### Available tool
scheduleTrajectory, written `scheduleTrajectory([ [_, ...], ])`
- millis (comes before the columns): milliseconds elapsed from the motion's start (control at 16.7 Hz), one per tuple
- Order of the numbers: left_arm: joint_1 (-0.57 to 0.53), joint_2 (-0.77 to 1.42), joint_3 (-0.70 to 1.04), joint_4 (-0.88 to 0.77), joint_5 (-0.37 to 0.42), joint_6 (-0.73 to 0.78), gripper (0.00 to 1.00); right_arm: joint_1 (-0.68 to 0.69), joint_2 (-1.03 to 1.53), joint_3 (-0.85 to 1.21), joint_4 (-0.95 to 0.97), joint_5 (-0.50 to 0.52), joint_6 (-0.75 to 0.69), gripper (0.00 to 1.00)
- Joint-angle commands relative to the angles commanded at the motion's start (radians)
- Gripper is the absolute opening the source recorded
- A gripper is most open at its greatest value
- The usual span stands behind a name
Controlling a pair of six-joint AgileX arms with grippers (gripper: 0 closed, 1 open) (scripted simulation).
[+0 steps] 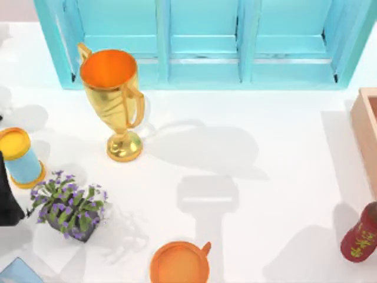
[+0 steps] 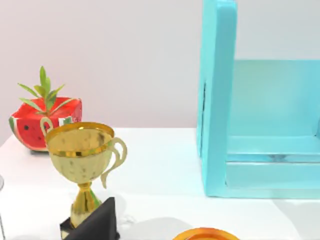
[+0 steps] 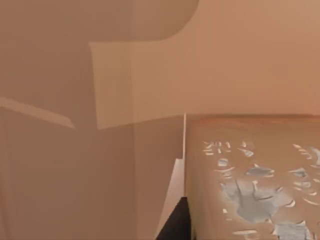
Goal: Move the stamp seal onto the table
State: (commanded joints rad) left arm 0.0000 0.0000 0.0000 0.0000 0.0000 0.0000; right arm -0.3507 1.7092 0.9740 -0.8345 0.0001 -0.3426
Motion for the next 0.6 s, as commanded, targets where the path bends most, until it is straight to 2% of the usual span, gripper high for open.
scheduleTrajectory([
  [240,0.000,0.000,0.000,0.000,0.000,0.000,1.00,0.000,0.000,0.000,0.000,0.000,0.000,0.02],
  [600,0.000,0.000,0.000,0.000,0.000,0.000,1.00,0.000,0.000,0.000,0.000,0.000,0.000,0.00],
])
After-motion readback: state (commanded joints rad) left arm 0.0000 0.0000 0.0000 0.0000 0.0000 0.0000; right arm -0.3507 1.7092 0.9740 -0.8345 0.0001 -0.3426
